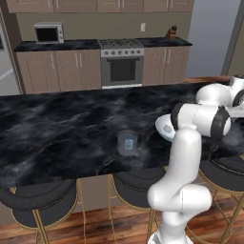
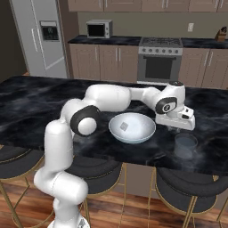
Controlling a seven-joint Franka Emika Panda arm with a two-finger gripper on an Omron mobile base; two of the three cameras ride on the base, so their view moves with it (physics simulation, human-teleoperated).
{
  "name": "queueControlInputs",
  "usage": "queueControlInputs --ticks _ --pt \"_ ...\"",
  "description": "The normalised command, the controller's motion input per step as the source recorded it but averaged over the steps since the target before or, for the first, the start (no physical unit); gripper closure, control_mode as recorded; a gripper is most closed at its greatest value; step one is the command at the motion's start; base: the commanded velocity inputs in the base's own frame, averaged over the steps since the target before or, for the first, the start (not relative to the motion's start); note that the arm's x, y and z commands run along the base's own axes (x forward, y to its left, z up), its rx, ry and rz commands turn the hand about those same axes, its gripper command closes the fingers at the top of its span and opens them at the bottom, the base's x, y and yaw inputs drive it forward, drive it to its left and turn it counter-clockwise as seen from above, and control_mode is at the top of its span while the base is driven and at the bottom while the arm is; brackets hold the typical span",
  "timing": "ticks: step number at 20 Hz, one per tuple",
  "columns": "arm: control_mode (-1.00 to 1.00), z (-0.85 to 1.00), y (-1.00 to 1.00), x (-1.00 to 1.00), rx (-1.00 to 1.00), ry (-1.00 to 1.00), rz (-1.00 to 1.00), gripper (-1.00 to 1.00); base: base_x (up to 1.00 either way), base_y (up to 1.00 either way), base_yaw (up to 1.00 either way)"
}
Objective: There are four ice cubes in the ice bowl. Place two ice cubes in each glass of water.
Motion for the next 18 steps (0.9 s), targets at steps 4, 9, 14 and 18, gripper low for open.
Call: queueControlInputs --ticks 4,9,14,18 --pt "-1.0 -0.14 -0.24 0.0 0.0 0.0 0.0 1.0 0.0 0.0 0.0" --pt "-1.0 -0.2 -0.46 0.0 0.0 0.0 0.0 1.0 0.0 0.0 0.0" --pt "-1.0 -0.05 -0.46 0.0 0.0 0.0 0.0 1.0 0.0 0.0 0.0" --pt "-1.0 -0.01 -0.24 0.2 0.01 0.0 0.0 1.0 0.0 0.0 0.0"
